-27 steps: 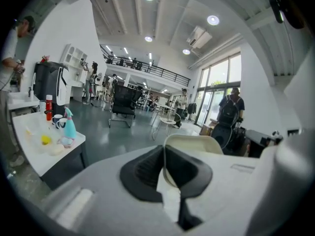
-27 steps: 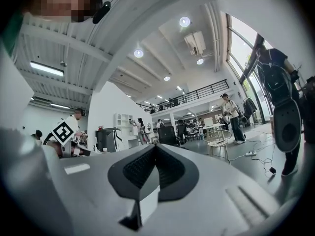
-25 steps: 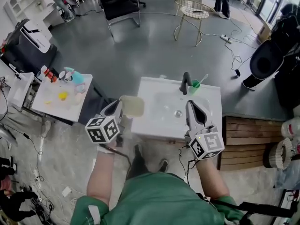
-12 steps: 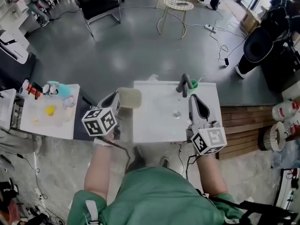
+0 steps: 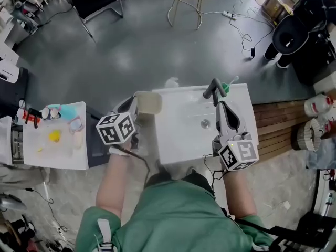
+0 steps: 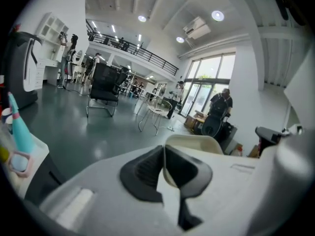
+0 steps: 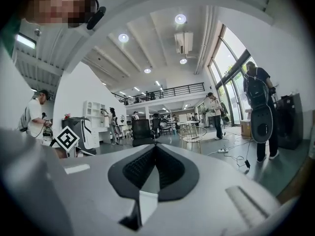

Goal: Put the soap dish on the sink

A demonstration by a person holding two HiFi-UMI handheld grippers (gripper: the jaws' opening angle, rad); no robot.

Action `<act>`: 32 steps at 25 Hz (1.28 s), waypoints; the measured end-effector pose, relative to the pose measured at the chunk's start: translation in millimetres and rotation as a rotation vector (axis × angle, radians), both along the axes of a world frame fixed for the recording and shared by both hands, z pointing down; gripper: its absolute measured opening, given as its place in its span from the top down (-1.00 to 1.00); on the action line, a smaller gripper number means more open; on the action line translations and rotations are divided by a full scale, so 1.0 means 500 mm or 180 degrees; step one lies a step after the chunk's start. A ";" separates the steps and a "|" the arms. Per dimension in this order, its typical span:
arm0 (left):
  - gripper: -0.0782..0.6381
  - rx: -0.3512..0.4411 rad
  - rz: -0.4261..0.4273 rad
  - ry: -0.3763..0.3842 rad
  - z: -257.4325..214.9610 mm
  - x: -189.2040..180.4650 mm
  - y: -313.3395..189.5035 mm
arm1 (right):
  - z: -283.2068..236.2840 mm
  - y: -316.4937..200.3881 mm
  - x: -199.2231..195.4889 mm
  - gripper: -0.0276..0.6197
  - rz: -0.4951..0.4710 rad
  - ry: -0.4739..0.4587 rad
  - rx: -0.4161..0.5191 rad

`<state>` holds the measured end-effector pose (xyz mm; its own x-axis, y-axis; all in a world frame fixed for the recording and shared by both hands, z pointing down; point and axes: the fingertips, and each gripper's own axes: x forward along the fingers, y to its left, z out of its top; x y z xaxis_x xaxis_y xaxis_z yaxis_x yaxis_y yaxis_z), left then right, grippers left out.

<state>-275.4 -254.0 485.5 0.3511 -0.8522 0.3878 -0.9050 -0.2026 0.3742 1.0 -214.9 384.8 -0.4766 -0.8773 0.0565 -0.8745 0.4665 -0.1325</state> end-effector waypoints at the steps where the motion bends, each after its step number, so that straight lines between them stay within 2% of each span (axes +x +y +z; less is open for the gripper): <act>1: 0.75 -0.0028 0.0024 -0.0024 0.012 0.001 -0.010 | 0.009 -0.007 0.002 0.92 0.0026 0.0003 -0.0014; 10: 0.75 -0.0391 0.0008 -0.0038 0.135 0.031 -0.076 | 0.091 -0.074 0.021 0.92 0.0057 0.0007 -0.0261; 19: 0.75 -0.0632 -0.0064 -0.0177 0.219 0.075 -0.140 | 0.147 -0.141 0.060 0.92 -0.0021 -0.0064 -0.0404; 32: 0.75 -0.1002 -0.0196 -0.0191 0.372 0.087 -0.194 | 0.227 -0.205 0.092 0.92 0.0000 -0.0036 -0.0650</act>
